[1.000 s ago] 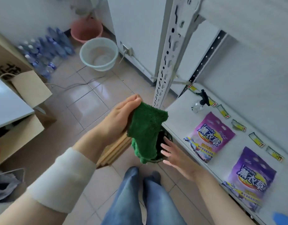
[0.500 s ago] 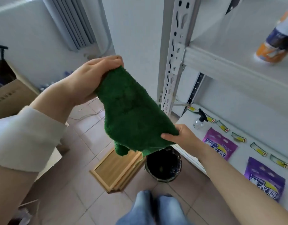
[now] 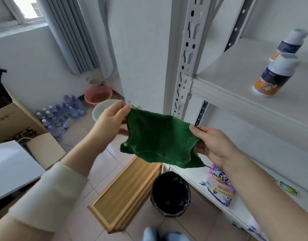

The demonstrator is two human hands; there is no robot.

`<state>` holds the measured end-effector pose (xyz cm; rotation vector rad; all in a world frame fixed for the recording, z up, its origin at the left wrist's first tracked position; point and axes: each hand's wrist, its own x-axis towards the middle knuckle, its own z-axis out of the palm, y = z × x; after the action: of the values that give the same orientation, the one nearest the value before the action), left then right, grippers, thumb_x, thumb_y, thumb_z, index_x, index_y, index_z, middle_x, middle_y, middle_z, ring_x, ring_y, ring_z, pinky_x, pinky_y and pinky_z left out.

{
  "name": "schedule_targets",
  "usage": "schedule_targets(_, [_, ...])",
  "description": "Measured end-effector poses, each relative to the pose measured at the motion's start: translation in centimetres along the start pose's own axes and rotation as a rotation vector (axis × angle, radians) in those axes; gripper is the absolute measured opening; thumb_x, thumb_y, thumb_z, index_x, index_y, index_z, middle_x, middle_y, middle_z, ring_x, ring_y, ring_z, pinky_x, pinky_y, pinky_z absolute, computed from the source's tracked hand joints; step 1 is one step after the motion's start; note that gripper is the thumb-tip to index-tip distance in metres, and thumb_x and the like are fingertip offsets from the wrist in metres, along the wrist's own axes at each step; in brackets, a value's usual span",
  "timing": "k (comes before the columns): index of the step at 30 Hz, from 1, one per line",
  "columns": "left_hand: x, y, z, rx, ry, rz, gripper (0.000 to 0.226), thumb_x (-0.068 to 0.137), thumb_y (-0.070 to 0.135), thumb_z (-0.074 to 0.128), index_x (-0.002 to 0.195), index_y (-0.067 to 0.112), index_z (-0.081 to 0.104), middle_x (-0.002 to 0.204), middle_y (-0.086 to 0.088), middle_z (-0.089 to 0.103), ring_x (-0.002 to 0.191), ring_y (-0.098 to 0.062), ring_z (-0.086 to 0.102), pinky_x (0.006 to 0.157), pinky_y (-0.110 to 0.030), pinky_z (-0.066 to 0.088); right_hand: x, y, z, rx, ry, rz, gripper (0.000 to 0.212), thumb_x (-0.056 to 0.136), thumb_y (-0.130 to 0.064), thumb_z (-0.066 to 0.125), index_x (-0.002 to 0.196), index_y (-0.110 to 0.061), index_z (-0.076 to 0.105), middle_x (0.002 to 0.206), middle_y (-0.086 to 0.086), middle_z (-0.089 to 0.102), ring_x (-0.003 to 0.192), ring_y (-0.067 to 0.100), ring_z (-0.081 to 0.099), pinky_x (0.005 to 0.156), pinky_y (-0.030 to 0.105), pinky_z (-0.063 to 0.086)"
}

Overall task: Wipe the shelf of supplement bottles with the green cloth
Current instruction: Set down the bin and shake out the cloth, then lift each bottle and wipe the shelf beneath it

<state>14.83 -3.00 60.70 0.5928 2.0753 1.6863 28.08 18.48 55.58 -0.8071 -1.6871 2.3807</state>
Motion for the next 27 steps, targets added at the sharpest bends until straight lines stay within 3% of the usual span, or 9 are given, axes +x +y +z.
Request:
schedule_targets(4, [-2.3, 0.9, 4.9, 0.07, 0.034, 0.137, 0.02, 0.092, 0.024, 0.046, 0.074, 0.017, 0.052, 0.069, 0.009, 0.068, 0.069, -0.006, 0.067, 0.057, -0.026, 0.058, -1.5, -2.3, 3.4, -0.163, 0.048, -0.188, 0.009, 0.086, -0.023, 0.06, 0.081, -0.018, 0.066, 0.066, 0.0, 0.073, 0.057, 0.01, 0.07, 0.051, 0.021, 0.055])
schedule_targets(7, [-3.2, 1.8, 7.5, 0.109, 0.047, 0.217, 0.013, 0.09, 0.026, 0.048, 0.084, 0.019, 0.057, 0.09, 0.004, 0.069, 0.079, -0.02, 0.067, 0.07, -0.037, 0.059, -3.0, -3.6, 4.6, -0.224, 0.09, -0.285, 0.017, 0.085, -0.032, 0.059, 0.087, -0.019, 0.068, 0.078, 0.003, 0.074, 0.068, 0.014, 0.072, 0.059, 0.023, 0.057])
schedule_targets(11, [-3.4, 2.8, 8.4, 0.322, -0.046, 0.465, 0.022, 0.092, 0.03, 0.041, 0.1, 0.037, 0.061, 0.129, 0.008, 0.057, 0.099, 0.003, 0.054, 0.083, -0.003, 0.038, -5.1, -5.7, 4.7, -0.189, 0.058, -0.315, 0.048, 0.058, -0.057, 0.065, 0.086, -0.019, 0.072, 0.078, 0.001, 0.076, 0.074, 0.013, 0.072, 0.063, 0.023, 0.058])
schedule_targets(13, [-3.1, 3.5, 8.2, 0.318, -0.143, 0.505, 0.026, 0.09, 0.034, 0.039, 0.106, 0.042, 0.058, 0.138, 0.015, 0.047, 0.118, 0.011, 0.043, 0.094, -0.005, 0.034, -5.5, -6.6, 4.1, -0.151, 0.091, -0.301, 0.042, 0.057, -0.046, 0.07, 0.088, -0.018, 0.071, 0.077, 0.003, 0.074, 0.07, 0.013, 0.071, 0.061, 0.022, 0.058])
schedule_targets(16, [-1.7, 4.7, 7.8, 0.118, -0.167, 0.442, 0.023, 0.092, 0.033, 0.041, 0.1, 0.036, 0.061, 0.129, 0.019, 0.057, 0.116, 0.007, 0.052, 0.096, -0.026, 0.046, -6.2, -8.4, 2.5, -0.131, 0.126, -0.253, 0.016, 0.079, -0.021, 0.064, 0.093, -0.014, 0.067, 0.075, 0.005, 0.072, 0.063, 0.013, 0.069, 0.055, 0.022, 0.056])
schedule_targets(18, [-0.3, 5.6, 8.1, 0.015, -0.118, 0.404, 0.021, 0.092, 0.036, 0.044, 0.106, 0.029, 0.058, 0.122, 0.018, 0.06, 0.111, 0.004, 0.056, 0.094, -0.029, 0.05, -7.2, -9.9, 1.2, -0.11, 0.091, -0.239, 0.01, 0.079, -0.02, 0.061, 0.085, -0.014, 0.067, 0.068, 0.0, 0.072, 0.056, 0.01, 0.067, 0.053, 0.021, 0.055])
schedule_targets(22, [1.6, 7.1, 11.2, -0.143, -0.363, 0.138, 0.067, 0.071, 0.055, 0.046, 0.128, 0.02, 0.048, 0.124, 0.001, 0.061, 0.109, -0.006, 0.06, 0.091, -0.025, 0.052, -9.8, -12.9, -1.8, -0.134, 0.063, -0.255, 0.023, 0.064, -0.03, 0.062, 0.081, -0.016, 0.068, 0.069, -0.003, 0.069, 0.057, 0.008, 0.064, 0.054, 0.021, 0.055])
schedule_targets(24, [1.8, 7.6, 13.2, -0.219, -0.476, 0.042, 0.063, 0.07, 0.054, 0.051, 0.12, 0.016, 0.056, 0.115, -0.007, 0.067, 0.105, -0.019, 0.064, 0.09, -0.035, 0.053, -11.0, -13.9, -3.4, -0.154, 0.097, -0.271, 0.029, 0.063, -0.031, 0.061, 0.085, -0.014, 0.068, 0.071, -0.001, 0.068, 0.058, 0.008, 0.063, 0.052, 0.02, 0.053])
schedule_targets(27, [2.3, 9.0, 15.9, -0.316, -0.487, 0.066, 0.045, 0.07, 0.042, 0.06, 0.104, 0.012, 0.062, 0.102, -0.009, 0.07, 0.094, -0.019, 0.067, 0.083, -0.035, 0.057, -12.8, -15.1, -5.9, -0.232, 0.24, -0.318, 0.027, 0.068, -0.032, 0.059, 0.085, -0.013, 0.068, 0.07, -0.002, 0.068, 0.057, 0.007, 0.063, 0.051, 0.019, 0.052])
